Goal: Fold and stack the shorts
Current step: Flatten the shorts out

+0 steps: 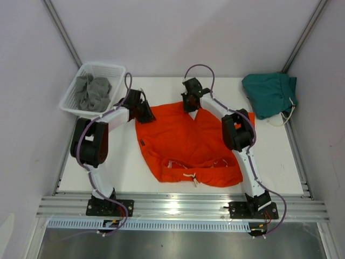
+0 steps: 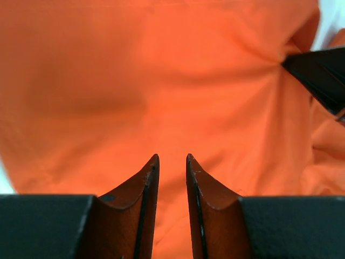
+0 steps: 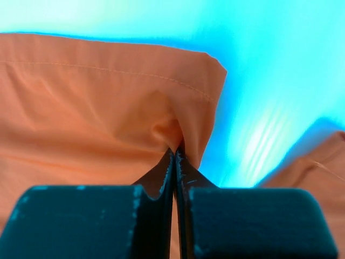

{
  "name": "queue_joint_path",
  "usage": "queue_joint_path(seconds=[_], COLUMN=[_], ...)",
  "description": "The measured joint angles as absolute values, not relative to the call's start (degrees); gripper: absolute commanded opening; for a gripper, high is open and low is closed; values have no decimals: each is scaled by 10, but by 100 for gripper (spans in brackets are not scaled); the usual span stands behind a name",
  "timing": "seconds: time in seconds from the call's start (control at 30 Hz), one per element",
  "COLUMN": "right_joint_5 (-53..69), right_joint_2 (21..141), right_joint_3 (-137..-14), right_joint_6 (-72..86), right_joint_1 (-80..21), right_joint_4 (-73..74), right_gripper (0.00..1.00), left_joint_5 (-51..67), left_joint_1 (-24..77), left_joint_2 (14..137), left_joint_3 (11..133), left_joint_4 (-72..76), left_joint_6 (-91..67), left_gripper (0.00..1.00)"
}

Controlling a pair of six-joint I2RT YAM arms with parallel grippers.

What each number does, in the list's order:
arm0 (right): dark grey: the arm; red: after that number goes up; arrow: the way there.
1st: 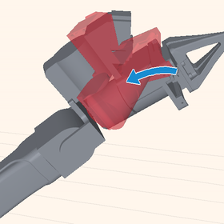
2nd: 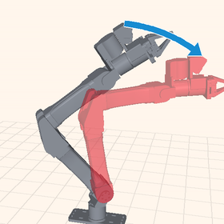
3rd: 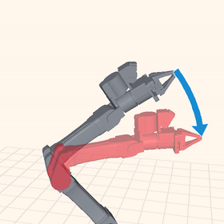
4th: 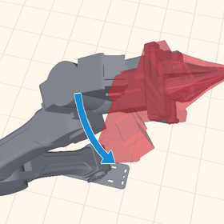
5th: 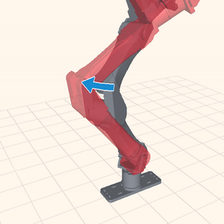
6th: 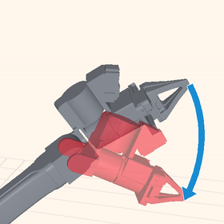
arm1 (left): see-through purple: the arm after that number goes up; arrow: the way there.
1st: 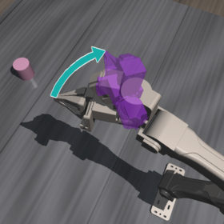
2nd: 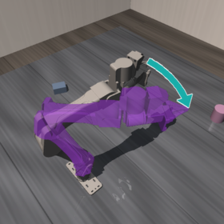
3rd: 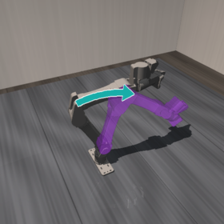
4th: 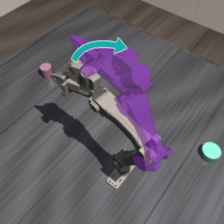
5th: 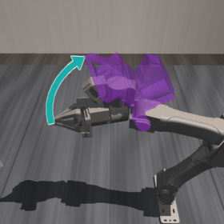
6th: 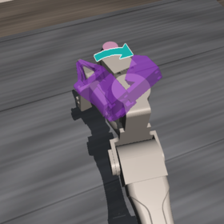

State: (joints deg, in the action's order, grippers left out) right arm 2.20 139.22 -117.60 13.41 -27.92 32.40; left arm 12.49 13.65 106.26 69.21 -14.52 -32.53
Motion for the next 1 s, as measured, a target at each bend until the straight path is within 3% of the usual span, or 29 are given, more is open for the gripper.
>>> queue_joint_path(seconds=[0.17,0.3,0.33,0.4,0.6,0.73,0.83,0.87,0.93,1.0], right_joint_5=[40,55,58,67,92,102,110,112,121,130], right_joint_2=[1499,1515,1515,1515,1511,1483,1413,1379,1300,1230], right_joint_3=[-1363,-1383,-1383,-1384,-1387,-1386,-1338,-1312,-1239,-1168], right_joint_6=[135,145,149,162,173,167,162,161,158,156], right_joint_1=[-248,-220,-214,-202,-187,-186,-186,-187,-187,-190], right_joint_4=[356,346,339,317,264,266,264,263,256,238], right_gripper=[0,1,14,58,80,81,74,65,59,57], left_joint_5=[134,138,138,142,180,192,202,204,208,212], left_joint_1=[136,134,134,134,138,149,163,168,183,200], left_joint_2=[1140,1150,1150,1150,1148,1120,1083,1074,1046,1032], left_joint_3=[827,858,862,868,895,876,842,835,816,808], left_joint_4=[-187,-199,-201,-202,-208,-207,-207,-208,-208,-208], left_joint_6=[-325,-324,-324,-320,-294,-284,-278,-276,-268,-264], left_gripper=[28,29,31,33,32,33,34,34,35,35])
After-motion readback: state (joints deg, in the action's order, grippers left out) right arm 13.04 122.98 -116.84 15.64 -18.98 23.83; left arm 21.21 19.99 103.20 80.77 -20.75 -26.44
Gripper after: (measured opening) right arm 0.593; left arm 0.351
